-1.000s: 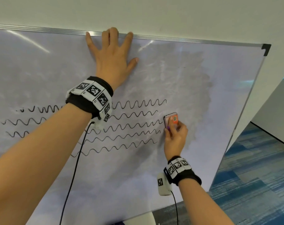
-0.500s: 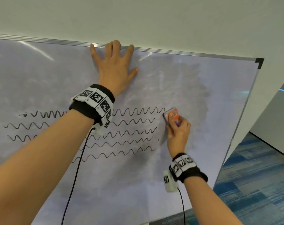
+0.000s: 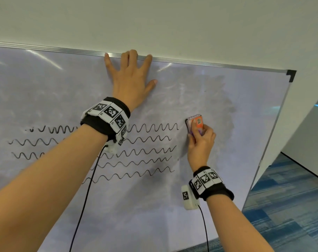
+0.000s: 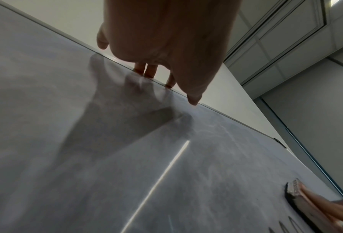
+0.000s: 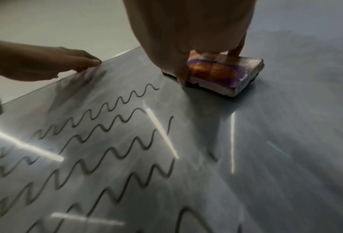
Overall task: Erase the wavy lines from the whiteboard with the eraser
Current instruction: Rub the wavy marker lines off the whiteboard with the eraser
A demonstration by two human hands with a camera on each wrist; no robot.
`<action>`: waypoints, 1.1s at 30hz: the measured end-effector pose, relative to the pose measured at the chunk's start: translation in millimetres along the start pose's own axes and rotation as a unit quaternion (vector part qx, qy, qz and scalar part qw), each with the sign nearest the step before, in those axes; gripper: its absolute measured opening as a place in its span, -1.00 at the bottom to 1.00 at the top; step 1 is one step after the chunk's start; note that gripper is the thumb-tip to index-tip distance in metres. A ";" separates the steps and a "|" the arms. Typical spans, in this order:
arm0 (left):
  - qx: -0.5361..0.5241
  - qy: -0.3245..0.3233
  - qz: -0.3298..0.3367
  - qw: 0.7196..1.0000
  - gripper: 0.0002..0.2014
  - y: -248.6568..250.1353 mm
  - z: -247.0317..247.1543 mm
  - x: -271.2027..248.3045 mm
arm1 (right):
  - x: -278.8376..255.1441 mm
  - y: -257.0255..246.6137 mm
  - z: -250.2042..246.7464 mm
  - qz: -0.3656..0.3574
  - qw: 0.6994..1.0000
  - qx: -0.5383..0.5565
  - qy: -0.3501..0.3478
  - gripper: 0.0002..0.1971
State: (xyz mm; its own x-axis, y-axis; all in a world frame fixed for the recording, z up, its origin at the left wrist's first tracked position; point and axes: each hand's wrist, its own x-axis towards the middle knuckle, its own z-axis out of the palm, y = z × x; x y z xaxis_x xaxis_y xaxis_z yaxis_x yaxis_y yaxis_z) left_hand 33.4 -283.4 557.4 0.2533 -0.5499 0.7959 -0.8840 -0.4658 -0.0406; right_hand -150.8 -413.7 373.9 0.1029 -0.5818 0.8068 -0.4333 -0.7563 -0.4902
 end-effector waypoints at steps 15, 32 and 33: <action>-0.004 -0.002 0.004 1.000 -0.41 -2.3 -0.7 0.1 | -3.8 -21.3 2.9 -0.074 0.996 -0.045 -0.010 -0.38; 0.009 -0.010 0.014 1.000 -0.38 -2.6 -3.5 0.4 | -67.0 -20.2 15.3 -0.101 0.993 -0.034 -0.060 -0.17; 0.010 -0.011 0.015 1.000 -0.38 -2.6 -3.6 0.5 | -76.8 -18.2 15.2 -0.121 0.989 -0.043 -0.077 -0.14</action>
State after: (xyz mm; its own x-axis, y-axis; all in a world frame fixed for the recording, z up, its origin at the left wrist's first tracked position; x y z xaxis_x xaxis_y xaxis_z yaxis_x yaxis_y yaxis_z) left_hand 34.5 -280.0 560.1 0.2365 -0.5791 0.7802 -0.8828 -0.4636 -0.0765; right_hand -137.3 -359.7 315.8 0.3448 -0.4308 0.8340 -0.4529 -0.8546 -0.2542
